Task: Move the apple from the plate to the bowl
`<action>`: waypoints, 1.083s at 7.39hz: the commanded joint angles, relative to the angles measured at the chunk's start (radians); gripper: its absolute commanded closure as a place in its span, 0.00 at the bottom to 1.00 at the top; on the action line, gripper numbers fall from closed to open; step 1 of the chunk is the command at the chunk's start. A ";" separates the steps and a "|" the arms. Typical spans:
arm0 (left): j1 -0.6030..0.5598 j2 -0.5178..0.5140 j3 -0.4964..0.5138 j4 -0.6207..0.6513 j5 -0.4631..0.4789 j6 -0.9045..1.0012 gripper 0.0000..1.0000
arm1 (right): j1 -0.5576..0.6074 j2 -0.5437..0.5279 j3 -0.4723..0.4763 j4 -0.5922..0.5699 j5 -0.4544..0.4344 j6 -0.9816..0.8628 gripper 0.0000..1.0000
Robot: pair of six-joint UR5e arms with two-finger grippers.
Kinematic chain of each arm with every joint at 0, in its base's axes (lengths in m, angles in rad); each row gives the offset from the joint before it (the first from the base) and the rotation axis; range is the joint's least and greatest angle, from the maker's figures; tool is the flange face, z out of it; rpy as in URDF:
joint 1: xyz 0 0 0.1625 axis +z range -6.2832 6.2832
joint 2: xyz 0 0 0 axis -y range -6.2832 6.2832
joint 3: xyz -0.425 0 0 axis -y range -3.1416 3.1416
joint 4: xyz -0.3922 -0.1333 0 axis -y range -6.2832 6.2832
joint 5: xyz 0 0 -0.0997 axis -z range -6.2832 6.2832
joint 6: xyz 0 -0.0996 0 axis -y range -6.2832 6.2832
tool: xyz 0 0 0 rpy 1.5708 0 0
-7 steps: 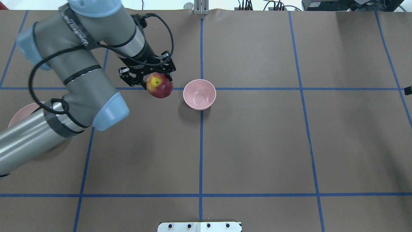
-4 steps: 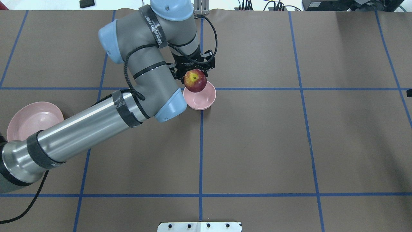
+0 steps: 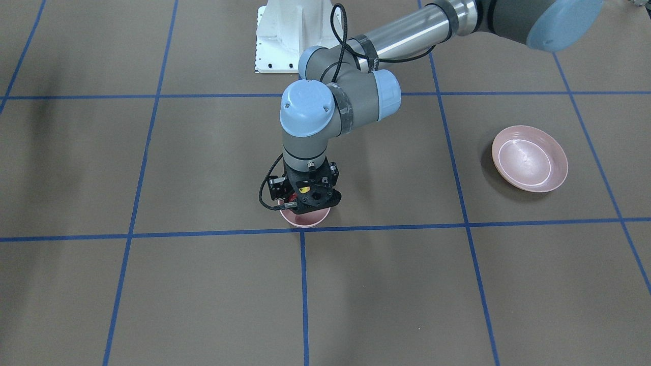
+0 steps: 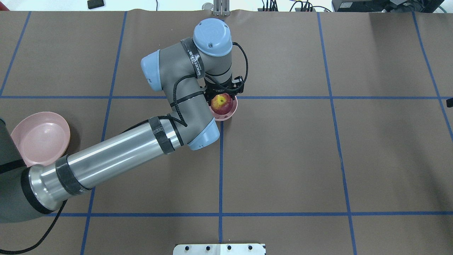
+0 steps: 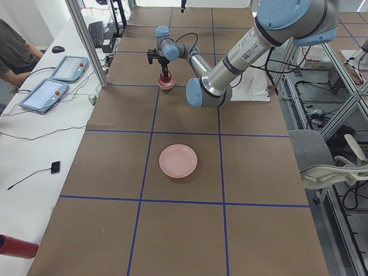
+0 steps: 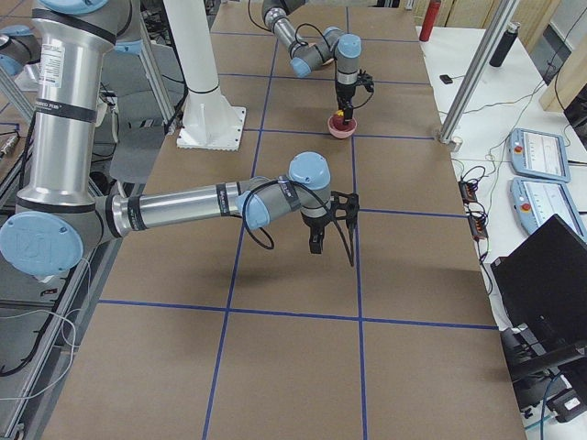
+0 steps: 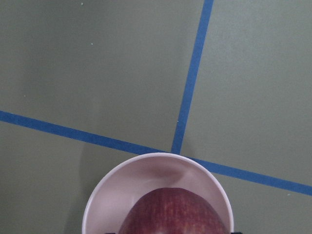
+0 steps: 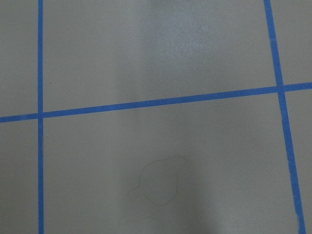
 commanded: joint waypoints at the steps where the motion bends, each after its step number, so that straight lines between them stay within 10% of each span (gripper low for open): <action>1: 0.010 0.001 0.022 -0.022 0.015 0.002 0.44 | 0.000 0.000 0.001 0.000 0.000 0.000 0.00; 2: 0.010 0.002 0.027 -0.022 0.015 0.006 0.09 | 0.000 0.001 0.000 0.000 0.000 0.000 0.00; 3: 0.010 0.001 0.024 -0.021 0.015 0.008 0.03 | -0.002 0.003 -0.002 0.000 -0.002 0.000 0.00; 5: -0.034 0.019 -0.086 -0.006 0.001 0.008 0.02 | -0.002 0.005 -0.005 0.000 -0.002 0.000 0.00; 8: -0.132 0.438 -0.640 0.135 -0.078 0.166 0.02 | -0.002 0.008 -0.009 0.000 -0.011 0.002 0.00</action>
